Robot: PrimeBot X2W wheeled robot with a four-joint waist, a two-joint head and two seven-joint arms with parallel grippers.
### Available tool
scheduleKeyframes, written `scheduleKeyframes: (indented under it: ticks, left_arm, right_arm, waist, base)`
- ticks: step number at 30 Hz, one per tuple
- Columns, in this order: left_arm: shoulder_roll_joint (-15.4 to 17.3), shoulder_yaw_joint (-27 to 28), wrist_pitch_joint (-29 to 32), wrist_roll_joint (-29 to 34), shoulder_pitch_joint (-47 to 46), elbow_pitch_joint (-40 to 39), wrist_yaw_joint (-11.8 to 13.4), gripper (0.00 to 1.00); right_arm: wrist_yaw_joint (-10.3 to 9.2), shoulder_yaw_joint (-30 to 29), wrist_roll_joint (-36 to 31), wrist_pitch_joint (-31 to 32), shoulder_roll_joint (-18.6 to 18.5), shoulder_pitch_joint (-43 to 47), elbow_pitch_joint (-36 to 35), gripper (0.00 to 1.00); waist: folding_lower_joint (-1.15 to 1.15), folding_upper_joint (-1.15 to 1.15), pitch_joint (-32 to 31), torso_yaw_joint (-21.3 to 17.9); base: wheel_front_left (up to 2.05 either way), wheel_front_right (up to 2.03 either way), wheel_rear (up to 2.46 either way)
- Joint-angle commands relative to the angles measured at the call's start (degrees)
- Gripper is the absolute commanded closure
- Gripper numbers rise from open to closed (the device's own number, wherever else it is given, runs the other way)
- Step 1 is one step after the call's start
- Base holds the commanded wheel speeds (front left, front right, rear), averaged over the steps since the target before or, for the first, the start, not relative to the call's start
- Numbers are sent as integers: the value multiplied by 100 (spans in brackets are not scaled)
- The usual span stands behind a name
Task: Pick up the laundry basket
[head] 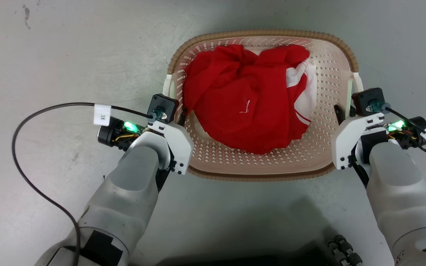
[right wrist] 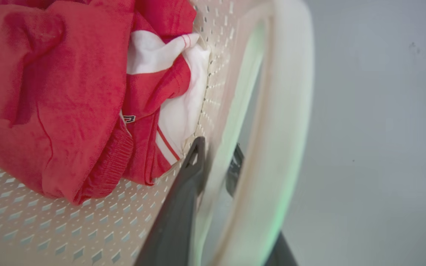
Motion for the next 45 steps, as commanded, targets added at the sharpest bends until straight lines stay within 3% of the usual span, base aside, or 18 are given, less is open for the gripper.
scheduleKeyframes:
  ticks: [1, 15, 30, 45]
  left_arm:
    - [150, -3, 30, -45, -60, 62, 29, 100]
    - [124, -343, 74, -380, 178, 81, -22, 100]
    - [136, -458, 578, -788, 737, 156, -156, 100]
    - [250, -542, 1398, -1055, 1277, 168, -300, 100]
  right_arm:
    - [-14, -9, -36, -2, -56, -65, 11, 100]
    - [-15, -47, -178, 116, -101, 174, 134, 100]
    - [-20, 259, 3, 523, -54, 654, 190, 100]
    - [-15, 1806, 1638, 1199, -45, 1305, 198, 100]
  waist:
    - [0, 0, -9, 4]
    - [0, 0, -611, 72]
    - [0, 0, -2134, 238]
    - [0, 0, -3568, 386]
  base:
    - [0, 0, 0]
    - [0, 0, 0]
    - [0, 0, 0]
    - [0, 0, 0]
